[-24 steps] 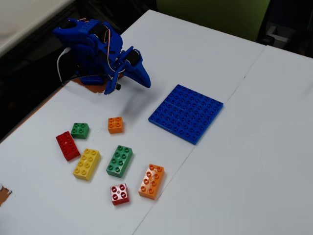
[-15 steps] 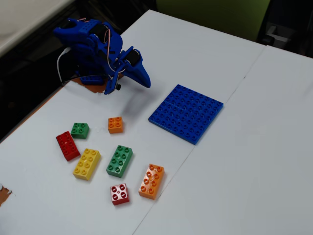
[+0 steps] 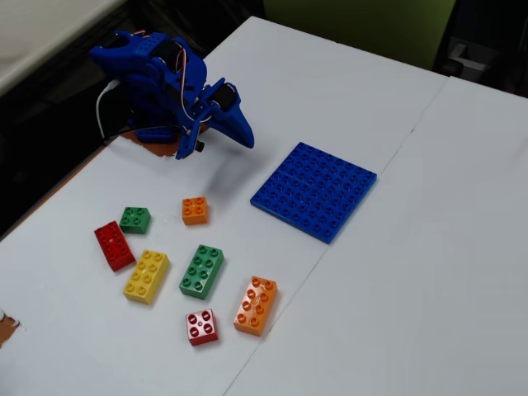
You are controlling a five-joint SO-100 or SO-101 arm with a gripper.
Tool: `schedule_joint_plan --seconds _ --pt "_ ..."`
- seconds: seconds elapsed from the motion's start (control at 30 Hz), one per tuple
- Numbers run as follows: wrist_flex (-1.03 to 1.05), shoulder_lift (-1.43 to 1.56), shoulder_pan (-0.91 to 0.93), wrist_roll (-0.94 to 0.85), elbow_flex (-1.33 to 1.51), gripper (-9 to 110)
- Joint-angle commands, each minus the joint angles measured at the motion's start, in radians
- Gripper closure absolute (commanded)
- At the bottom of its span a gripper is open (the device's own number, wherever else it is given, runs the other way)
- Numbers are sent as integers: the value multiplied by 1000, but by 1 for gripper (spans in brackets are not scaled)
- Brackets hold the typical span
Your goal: Pick up the 2x4 green block and go up the 8x8 blue block.
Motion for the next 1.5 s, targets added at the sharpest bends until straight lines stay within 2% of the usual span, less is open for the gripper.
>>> schedule_joint_plan --seconds 0.0,0.1,0.27,0.4,0.57,0.77,1.0,1.23,1.47 --pt "-66 40 -8 -161 26 101" --pt "-158 41 -3 -411 64 101" --pt "-149 41 34 -957 66 101" --pt "-18 40 51 -1305 49 101" --pt "195 40 100 -1598 -63 101" --pt "405 -61 98 -1621 -341 101" --pt "669 -798 97 -1459 -1106 101" --pt "669 -1227 181 -1289 -1443 101" --pt "718 -1548 314 -1287 -1667 100"
